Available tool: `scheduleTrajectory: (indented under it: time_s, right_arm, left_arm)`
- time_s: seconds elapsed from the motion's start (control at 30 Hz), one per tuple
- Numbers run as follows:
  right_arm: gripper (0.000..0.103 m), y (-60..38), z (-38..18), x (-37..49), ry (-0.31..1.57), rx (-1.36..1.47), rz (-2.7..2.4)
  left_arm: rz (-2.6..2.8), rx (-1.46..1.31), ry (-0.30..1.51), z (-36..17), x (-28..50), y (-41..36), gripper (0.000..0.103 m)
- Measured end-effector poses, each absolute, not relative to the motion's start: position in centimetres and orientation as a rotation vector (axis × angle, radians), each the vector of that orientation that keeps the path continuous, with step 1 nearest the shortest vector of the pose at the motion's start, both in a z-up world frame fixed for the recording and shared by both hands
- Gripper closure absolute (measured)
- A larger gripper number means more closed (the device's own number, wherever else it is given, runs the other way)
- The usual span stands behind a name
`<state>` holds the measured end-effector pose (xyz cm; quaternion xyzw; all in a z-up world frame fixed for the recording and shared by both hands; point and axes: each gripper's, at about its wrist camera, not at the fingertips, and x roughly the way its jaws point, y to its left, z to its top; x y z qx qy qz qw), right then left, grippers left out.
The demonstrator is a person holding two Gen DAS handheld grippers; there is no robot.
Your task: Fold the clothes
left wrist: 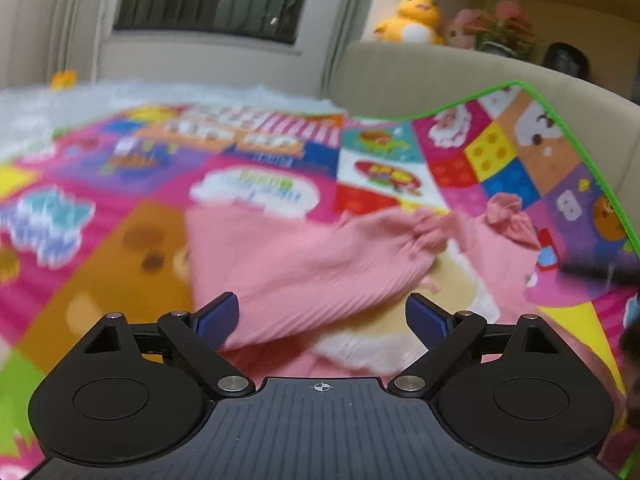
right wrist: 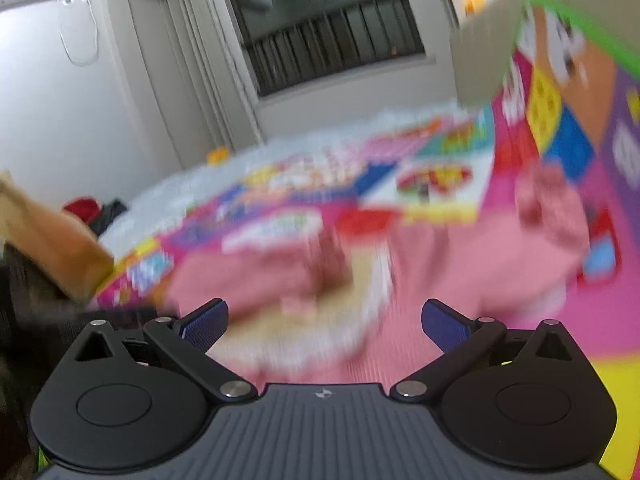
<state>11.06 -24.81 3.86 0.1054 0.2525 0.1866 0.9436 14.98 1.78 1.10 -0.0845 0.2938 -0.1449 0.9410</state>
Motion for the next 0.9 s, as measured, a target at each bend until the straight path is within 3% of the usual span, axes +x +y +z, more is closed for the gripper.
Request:
scheduleTrajectory:
  time_s: [0.07, 0.13, 0.27, 0.3, 0.33, 0.37, 0.53, 0.7, 0.8, 0.9]
  right_arm:
    - [0.022, -23.3, 4.8, 13.3, 0.516, 0.197, 0.381]
    - [0.032, -21.6, 4.5, 15.9, 0.553, 0.181, 0.36]
    - [0.033, -18.5, 1.7, 20.8, 0.619, 0.121, 0.296]
    - [0.039, -18.0, 0.7, 21.8, 0.654, 0.119, 0.285]
    - [0.065, -17.5, -0.2, 22.6, 0.697, 0.132, 0.285]
    - [0.08, -17.2, -0.8, 23.1, 0.73, 0.155, 0.3]
    - [0.084, -17.6, 3.6, 20.9, 0.553, 0.085, 0.314]
    - [0.084, -19.3, 2.2, 21.6, 0.627, -0.009, 0.232]
    - [0.074, -19.5, -1.4, 21.8, 0.714, -0.08, 0.193]
    - [0.07, -19.3, -1.3, 20.9, 0.676, -0.111, 0.186]
  left_arm:
    - [-0.305, -0.191, 0.612, 0.3, 14.9, 2.2, 0.009]
    - [-0.317, -0.201, 0.614, -0.1, 14.8, 2.5, 0.009]
    - [-0.339, -0.204, 0.614, 0.1, 14.6, 2.8, 0.008]
    - [-0.345, -0.205, 0.614, 0.1, 14.6, 2.9, 0.007]
    - [-0.35, -0.207, 0.613, 0.2, 14.6, 3.1, 0.007]
    - [-0.356, -0.207, 0.611, 0.3, 14.6, 3.0, 0.007]
    - [-0.404, -0.219, 0.603, 0.5, 14.7, 2.7, 0.005]
    - [-0.417, -0.206, 0.613, 0.3, 14.9, 1.4, 0.005]
    - [-0.397, -0.19, 0.634, -0.1, 15.0, 0.9, 0.005]
    - [-0.388, -0.171, 0.638, -0.1, 14.9, 0.7, 0.005]
